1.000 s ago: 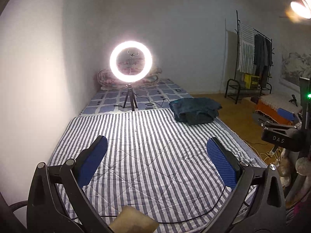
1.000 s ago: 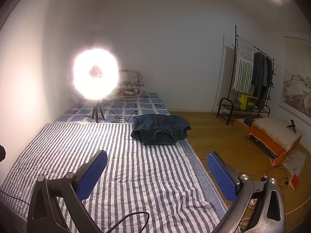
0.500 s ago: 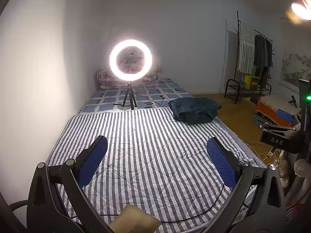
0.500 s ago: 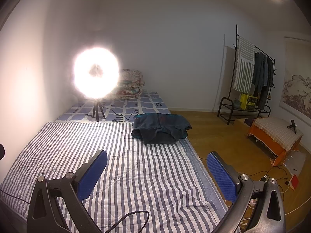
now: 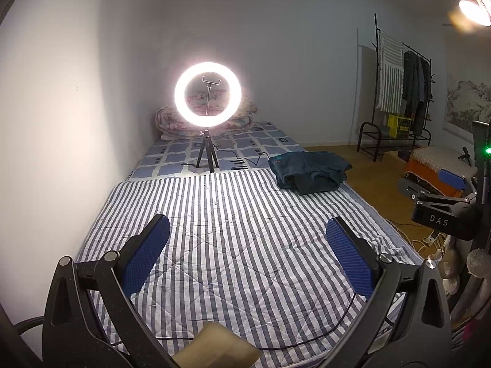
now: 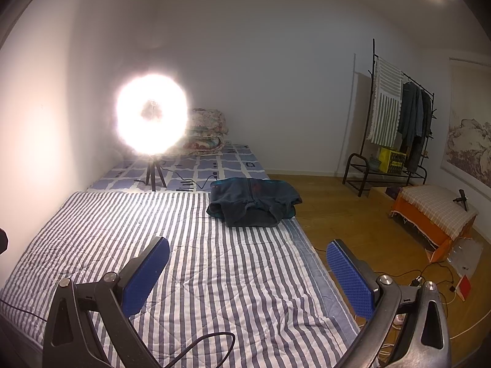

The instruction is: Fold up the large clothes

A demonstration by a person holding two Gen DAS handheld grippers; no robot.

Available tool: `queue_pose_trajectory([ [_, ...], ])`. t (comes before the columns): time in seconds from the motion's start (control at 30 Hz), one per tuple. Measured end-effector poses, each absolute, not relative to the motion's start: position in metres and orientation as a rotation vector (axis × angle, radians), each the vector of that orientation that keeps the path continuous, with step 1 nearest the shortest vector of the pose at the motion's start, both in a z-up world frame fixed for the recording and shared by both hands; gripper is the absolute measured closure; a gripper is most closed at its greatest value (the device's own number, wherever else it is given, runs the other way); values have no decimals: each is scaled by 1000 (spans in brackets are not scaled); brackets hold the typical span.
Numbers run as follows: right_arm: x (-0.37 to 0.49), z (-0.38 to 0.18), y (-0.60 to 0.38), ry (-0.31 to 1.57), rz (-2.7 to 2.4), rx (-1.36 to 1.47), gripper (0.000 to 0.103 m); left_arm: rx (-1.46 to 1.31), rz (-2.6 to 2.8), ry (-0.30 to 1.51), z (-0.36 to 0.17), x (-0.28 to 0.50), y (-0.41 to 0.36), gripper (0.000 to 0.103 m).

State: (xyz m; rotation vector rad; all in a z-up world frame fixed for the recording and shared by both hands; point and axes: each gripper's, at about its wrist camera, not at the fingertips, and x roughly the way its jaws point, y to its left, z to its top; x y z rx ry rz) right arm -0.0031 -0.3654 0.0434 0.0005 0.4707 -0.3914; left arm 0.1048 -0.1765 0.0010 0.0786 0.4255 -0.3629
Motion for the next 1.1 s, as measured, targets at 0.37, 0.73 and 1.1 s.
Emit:
queue_pose_trajectory([
  [0.37,-4,43,-366,473,-390,-6,0,82,-362,426,1,106,-178,0],
  [0.73,-5,41,-365,477,-380,-10,0,80,-363,429,0,106,-177,0],
  [1.1,0,38,-366,488,-370,-20,0,79,-365,427,-2,106,-175,0],
])
